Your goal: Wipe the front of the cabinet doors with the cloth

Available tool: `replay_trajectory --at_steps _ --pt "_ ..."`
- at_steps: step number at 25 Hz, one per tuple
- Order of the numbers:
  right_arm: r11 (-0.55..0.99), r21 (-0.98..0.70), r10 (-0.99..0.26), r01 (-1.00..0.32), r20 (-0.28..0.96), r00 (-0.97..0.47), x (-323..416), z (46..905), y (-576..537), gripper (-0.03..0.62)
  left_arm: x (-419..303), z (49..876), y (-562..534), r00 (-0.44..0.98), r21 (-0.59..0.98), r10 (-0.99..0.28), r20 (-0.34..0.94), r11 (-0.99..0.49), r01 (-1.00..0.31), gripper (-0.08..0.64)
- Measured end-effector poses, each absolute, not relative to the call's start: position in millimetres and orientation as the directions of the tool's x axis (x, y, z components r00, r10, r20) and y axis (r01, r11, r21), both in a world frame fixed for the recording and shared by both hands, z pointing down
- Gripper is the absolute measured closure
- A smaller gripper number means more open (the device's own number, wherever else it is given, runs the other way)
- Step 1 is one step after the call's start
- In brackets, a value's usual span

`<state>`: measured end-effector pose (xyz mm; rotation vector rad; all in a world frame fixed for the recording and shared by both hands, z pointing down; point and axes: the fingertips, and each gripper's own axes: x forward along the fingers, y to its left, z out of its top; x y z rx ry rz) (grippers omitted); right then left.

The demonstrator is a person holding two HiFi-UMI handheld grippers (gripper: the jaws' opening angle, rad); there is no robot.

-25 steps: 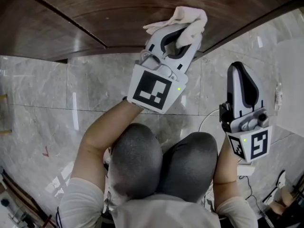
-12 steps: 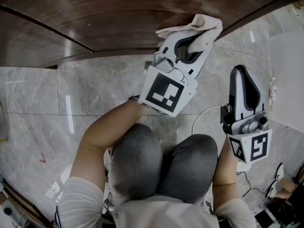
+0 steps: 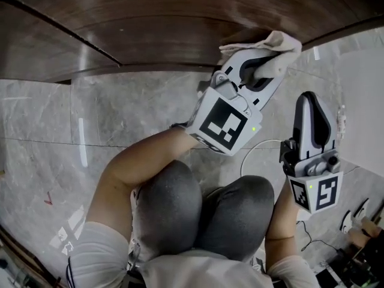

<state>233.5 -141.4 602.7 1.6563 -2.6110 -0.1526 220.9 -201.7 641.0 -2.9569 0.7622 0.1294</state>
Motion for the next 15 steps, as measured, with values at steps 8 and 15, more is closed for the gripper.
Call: replay_trajectory --at_steps 8,15 --pt "0.434 0.087 -0.901 -0.897 0.040 -0.432 202 607 -150 0.546 155 611 -185 0.874 -0.063 -0.474 -0.107 -0.874 -0.482 0.497" --pt "0.455 0.026 -0.890 -0.890 0.040 -0.454 147 556 -161 0.546 87 574 -184 0.803 -0.007 -0.594 -0.056 -0.804 -0.595 0.499"
